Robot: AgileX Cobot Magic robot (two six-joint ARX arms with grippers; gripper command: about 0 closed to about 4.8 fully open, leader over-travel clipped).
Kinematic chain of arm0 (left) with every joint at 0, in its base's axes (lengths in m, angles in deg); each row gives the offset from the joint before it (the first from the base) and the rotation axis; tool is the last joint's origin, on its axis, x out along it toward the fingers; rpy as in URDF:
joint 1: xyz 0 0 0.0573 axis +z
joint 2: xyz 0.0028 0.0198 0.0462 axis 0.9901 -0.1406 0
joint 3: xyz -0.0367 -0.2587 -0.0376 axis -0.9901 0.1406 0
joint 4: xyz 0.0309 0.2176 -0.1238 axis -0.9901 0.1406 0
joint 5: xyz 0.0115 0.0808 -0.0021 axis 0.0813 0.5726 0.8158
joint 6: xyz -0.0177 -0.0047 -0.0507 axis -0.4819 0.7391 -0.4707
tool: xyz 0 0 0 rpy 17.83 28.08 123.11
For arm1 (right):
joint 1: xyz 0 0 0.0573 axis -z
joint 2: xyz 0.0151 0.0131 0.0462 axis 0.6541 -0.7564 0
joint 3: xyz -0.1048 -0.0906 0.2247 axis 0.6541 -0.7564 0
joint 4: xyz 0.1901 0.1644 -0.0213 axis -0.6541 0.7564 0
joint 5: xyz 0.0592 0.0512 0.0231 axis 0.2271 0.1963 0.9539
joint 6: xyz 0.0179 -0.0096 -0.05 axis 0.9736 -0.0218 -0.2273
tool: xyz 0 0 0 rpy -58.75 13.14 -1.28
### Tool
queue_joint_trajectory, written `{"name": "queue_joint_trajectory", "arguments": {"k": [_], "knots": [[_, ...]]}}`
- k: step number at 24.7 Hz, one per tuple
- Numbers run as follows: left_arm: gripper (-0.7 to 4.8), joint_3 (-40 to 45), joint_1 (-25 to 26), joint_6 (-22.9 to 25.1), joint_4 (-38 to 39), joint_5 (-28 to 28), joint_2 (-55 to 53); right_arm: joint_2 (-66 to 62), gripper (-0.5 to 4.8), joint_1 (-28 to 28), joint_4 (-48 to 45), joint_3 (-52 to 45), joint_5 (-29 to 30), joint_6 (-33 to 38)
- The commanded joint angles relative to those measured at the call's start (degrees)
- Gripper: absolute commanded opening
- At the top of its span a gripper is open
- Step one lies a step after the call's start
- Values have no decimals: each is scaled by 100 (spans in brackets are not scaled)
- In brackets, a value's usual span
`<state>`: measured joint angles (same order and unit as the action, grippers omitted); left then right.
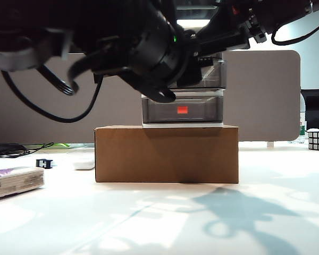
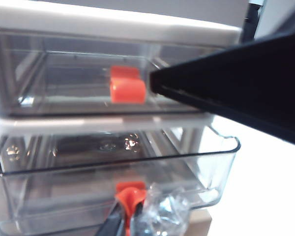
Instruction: Open the second layer of the drawer on the table, pick up a pack of napkins on the table and put it in, and finally close the drawer.
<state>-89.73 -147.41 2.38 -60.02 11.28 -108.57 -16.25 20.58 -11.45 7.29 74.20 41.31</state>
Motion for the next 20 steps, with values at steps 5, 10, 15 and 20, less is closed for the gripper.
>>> {"name": "queue_joint_trajectory", "arguments": {"k": [5,10,15,20], "knots": [[-6,595,-619,15,-42,619,553,13,-5,4,-140,39,-138,7],[-6,750,-826,17,-44,866,656,13,-5,4,-142,39,-138,7],[-6,785,-949,-2,-42,997,654,13,-5,4,-140,39,-133,9],[100,793,-1091,-4,-57,1150,669,13,-5,4,-140,39,-59,9]]}}
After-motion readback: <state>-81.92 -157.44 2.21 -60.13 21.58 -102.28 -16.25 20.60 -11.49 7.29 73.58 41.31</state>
